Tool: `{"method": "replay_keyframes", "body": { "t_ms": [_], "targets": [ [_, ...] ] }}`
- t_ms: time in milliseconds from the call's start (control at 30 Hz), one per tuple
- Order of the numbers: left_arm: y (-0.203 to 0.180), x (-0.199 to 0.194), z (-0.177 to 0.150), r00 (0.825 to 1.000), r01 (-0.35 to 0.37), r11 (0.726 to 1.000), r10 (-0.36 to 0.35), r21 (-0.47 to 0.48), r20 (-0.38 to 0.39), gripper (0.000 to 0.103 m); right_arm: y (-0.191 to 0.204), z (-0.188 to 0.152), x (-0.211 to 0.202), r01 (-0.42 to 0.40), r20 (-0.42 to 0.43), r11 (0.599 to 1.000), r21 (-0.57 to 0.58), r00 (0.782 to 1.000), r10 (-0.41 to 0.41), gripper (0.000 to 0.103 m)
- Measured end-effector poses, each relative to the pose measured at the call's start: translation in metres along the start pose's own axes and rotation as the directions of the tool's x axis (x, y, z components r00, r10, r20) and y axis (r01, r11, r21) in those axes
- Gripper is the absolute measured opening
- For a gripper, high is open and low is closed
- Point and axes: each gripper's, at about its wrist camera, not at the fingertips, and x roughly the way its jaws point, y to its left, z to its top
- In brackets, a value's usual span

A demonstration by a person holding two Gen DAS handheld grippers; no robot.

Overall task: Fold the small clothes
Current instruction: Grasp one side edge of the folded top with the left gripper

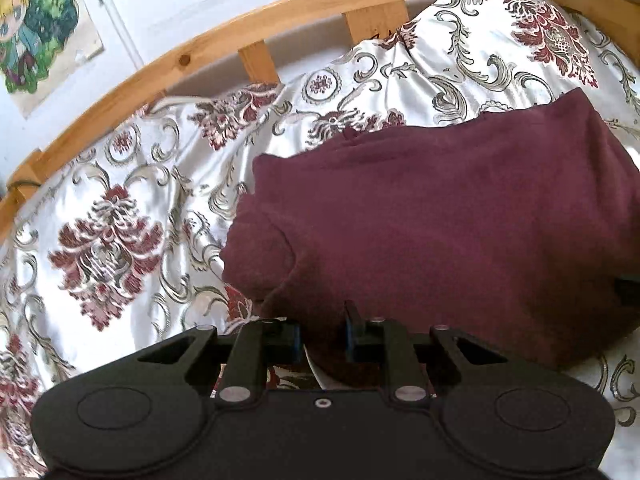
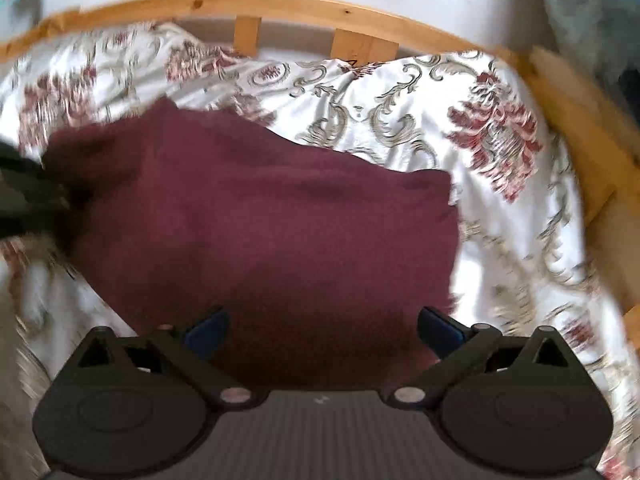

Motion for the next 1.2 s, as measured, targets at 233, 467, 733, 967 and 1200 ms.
{"method": "replay_keyframes", "body": {
  "t_ms": [233, 467, 733, 967, 1200],
  "targets": [
    [-0.049, -0.018, -0.005, 0.979, -0.186, 0.957, 0.162, 0.222, 0.121, 0.021, -0.038, -0.004, -0.008, -0.01, 0.035, 0.988, 0.152, 0.999, 0.005, 0.103],
    [-0.057, -0.026, -0.001, 0.969, -0.23, 0.94, 0.197, 0.252, 0.148, 0.023, -0.064, -0.012, -0.015, 0.017, 0.051, 0.972, 0.236, 0.998, -0.03, 0.103],
    [-0.001, -0.011, -0.005, 0.997, -0.006, 1.0, 0.008, -0.026, 0.076, 0.032, -0.073, -0.014, -0.007, -0.012, 0.046, 0.954, 0.3, 0.999, -0.002, 0.103],
    [0.036, -0.006, -0.017, 0.989, 0.095, 0.978, -0.073, -0.185, 0.127, 0.042, -0.049, -0.014, 0.01, -0.03, -0.006, 0.974, 0.226, 0.999, 0.032, 0.103],
    [0.069, 0.005, -0.016, 0.96, 0.272, 0.917, -0.236, -0.291, 0.153, 0.077, -0.035, -0.012, 0.017, -0.028, -0.032, 0.984, 0.179, 0.999, 0.035, 0.103]
  ]
}}
